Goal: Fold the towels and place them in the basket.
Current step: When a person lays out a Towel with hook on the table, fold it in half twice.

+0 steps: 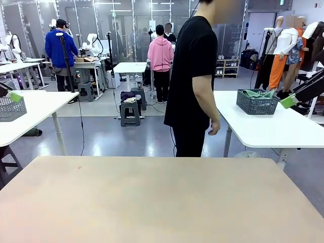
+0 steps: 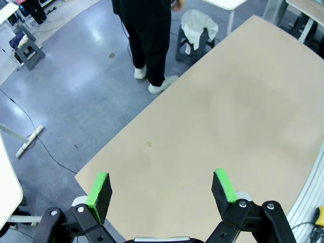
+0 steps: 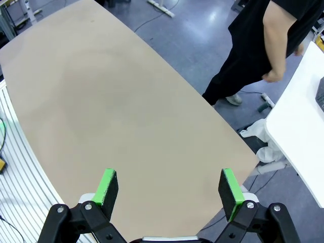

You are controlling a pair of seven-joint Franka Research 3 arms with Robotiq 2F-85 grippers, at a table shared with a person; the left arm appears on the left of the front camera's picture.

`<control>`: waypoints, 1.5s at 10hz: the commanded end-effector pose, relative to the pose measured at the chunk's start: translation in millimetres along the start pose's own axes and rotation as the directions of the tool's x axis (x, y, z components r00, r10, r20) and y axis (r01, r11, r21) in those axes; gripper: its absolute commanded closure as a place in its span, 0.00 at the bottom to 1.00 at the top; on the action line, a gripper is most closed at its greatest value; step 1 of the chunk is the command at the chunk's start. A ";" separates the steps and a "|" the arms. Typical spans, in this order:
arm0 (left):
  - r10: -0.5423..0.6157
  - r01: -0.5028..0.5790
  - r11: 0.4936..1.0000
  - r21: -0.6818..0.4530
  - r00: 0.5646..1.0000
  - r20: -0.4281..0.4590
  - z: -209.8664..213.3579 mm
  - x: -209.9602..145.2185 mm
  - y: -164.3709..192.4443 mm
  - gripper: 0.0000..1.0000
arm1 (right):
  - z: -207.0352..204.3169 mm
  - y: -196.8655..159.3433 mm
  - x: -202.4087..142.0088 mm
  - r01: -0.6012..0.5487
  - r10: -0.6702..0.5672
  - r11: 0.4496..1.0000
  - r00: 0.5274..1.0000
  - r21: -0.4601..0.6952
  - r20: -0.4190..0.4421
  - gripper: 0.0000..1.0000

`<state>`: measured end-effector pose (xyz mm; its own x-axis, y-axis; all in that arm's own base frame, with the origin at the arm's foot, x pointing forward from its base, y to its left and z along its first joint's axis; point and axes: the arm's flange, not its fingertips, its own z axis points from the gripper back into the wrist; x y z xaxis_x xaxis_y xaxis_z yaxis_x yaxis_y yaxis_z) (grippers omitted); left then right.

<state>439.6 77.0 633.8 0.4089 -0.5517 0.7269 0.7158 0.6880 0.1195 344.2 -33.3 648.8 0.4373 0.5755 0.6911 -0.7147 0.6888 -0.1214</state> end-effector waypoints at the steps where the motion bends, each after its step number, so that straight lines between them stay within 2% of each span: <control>1: 0.025 -0.027 0.997 -0.069 0.999 -0.026 8.9 6.7 5.5 0.00 | 6.0 -3.1 1.8 -0.035 0.036 0.999 0.999 0.030 -0.031 0.00; 3: 0.017 -0.023 0.992 -0.122 0.998 -0.055 20.9 5.9 7.6 0.00 | 13.1 -4.9 1.0 -0.067 0.071 0.995 0.995 0.068 -0.063 0.00; 5: 0.010 -0.019 0.992 -0.125 0.997 -0.070 39.9 -4.9 -3.5 0.00 | 29.4 -0.4 -3.6 -0.080 0.085 0.993 0.995 0.087 -0.058 0.00; 9: -0.007 0.003 0.992 -0.125 0.999 -0.031 69.9 -29.2 -19.8 0.00 | 65.4 9.7 -30.3 -0.077 0.079 0.995 0.996 0.059 -0.040 0.00; 12: -0.026 0.025 0.994 -0.106 1.000 -0.009 80.9 -27.4 -24.5 0.00 | 85.9 21.6 -40.1 -0.083 0.084 0.996 0.996 0.045 -0.024 0.00; 15: -0.039 0.037 0.990 -0.135 0.999 -0.011 81.5 -26.2 -22.8 0.00 | 88.3 22.2 -41.6 -0.091 0.092 0.994 0.996 0.053 -0.018 0.00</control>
<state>368.3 115.6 670.7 0.4036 -0.5628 0.7214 0.7789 0.6250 0.0518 262.3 -77.8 686.3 0.3972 0.6268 0.6704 -0.7654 0.6292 -0.1348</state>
